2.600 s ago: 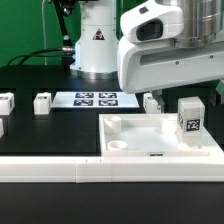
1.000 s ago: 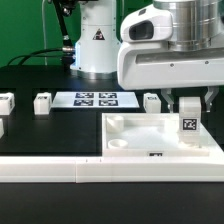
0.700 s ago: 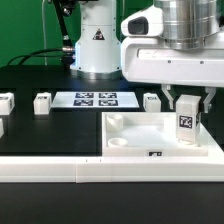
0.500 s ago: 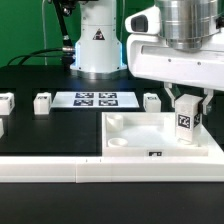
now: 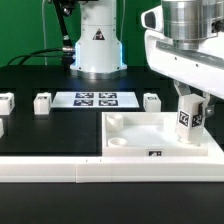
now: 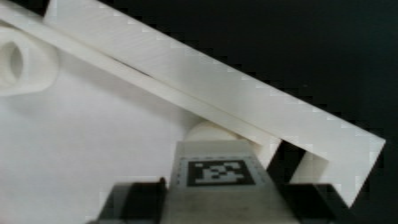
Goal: Assemble square table
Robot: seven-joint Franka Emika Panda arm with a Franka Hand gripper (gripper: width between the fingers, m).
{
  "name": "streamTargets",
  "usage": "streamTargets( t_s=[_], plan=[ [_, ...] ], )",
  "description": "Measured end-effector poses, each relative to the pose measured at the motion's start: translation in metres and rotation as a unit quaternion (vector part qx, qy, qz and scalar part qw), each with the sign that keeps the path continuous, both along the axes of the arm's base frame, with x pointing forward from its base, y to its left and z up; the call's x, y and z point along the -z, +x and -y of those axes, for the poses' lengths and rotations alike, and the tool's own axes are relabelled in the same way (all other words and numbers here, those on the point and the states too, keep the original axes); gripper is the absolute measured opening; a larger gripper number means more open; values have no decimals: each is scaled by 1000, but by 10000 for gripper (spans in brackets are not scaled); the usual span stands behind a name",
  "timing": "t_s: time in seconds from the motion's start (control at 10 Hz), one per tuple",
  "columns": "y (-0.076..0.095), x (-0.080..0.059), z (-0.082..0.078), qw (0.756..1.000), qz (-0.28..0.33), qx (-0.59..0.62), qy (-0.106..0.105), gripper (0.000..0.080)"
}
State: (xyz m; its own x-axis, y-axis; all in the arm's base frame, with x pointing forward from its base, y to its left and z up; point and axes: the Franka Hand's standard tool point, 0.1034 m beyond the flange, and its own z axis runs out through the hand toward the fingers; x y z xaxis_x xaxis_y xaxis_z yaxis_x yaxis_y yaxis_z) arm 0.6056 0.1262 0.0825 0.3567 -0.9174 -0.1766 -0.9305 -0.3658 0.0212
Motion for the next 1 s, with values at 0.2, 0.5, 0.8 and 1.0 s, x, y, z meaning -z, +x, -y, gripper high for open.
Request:
streamTargets(
  t_s=[0.2,0.5,0.8,1.0],
  plan=[
    [0,0,-1,999,-6,36,0,293],
    [-1,-1,-2,999,5,-34,6,525],
    [0,0,-2,987,25,-157,16,641],
    [-1,0,-2,975,35,-216,21,647]
  ],
)
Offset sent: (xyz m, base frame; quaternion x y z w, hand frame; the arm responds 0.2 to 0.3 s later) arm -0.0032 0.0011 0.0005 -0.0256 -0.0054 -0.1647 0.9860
